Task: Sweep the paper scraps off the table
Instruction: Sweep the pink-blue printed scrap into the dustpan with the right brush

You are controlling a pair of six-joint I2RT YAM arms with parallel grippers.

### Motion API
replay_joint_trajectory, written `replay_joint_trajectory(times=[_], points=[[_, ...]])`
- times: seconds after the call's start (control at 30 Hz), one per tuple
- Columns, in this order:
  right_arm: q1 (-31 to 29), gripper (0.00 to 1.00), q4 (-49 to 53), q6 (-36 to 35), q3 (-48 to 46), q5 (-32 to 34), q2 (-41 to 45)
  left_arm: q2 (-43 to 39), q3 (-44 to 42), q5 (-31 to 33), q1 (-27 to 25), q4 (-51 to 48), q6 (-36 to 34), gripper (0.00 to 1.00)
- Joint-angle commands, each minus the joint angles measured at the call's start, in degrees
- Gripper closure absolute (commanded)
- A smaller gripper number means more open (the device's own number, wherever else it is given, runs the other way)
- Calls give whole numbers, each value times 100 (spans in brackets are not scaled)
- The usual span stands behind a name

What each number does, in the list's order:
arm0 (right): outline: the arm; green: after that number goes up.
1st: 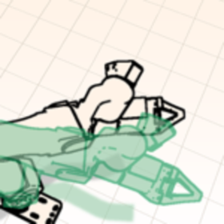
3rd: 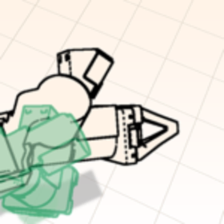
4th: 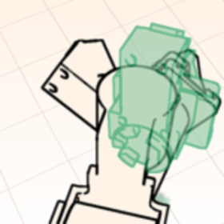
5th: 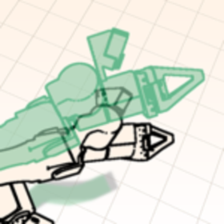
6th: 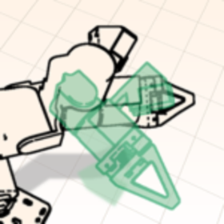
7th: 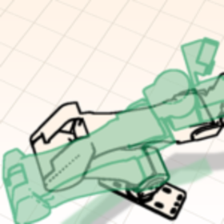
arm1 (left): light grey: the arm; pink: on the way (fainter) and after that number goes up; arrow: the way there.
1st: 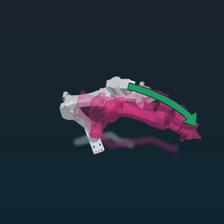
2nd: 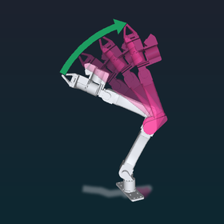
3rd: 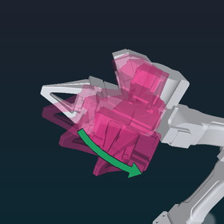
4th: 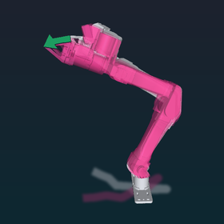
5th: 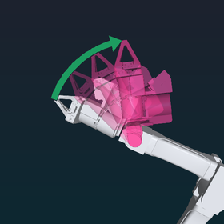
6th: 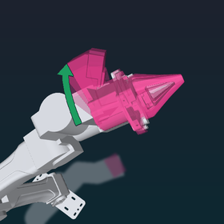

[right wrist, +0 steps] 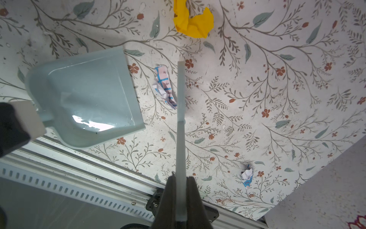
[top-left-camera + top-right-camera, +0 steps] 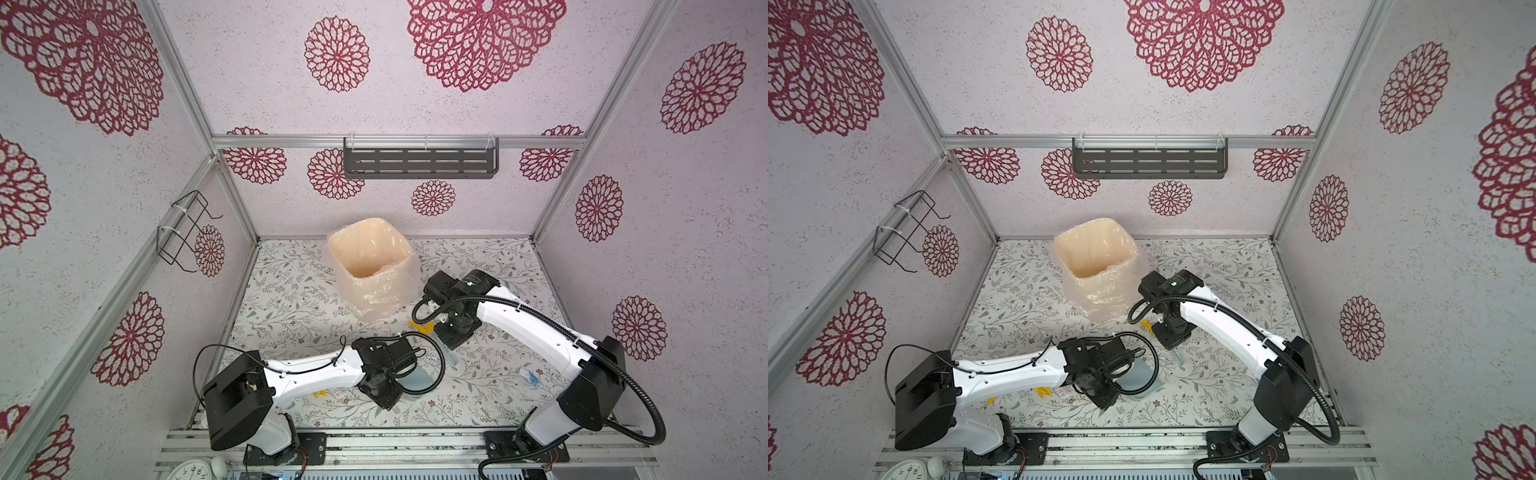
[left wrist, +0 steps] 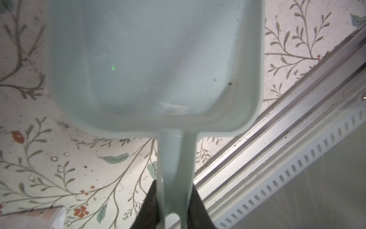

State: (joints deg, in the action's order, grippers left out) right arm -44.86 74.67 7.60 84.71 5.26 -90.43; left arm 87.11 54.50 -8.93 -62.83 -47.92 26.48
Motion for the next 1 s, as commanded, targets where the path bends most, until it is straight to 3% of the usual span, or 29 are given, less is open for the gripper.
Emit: replay_joint_trajectory(times=[0.0,0.1,0.43,0.97], points=[[-109,100,113,138,0,-128,-36,58,47,-92,20,174,-134,100],[-170,100,124,167,65,-161,5,67,13,-104,47,208,-143,100],[-107,100,261,269,233,632,-24,98,-73,-172,126,353,-253,100],[-171,100,47,214,28,-127,-168,232,-109,-316,329,454,-515,100]])
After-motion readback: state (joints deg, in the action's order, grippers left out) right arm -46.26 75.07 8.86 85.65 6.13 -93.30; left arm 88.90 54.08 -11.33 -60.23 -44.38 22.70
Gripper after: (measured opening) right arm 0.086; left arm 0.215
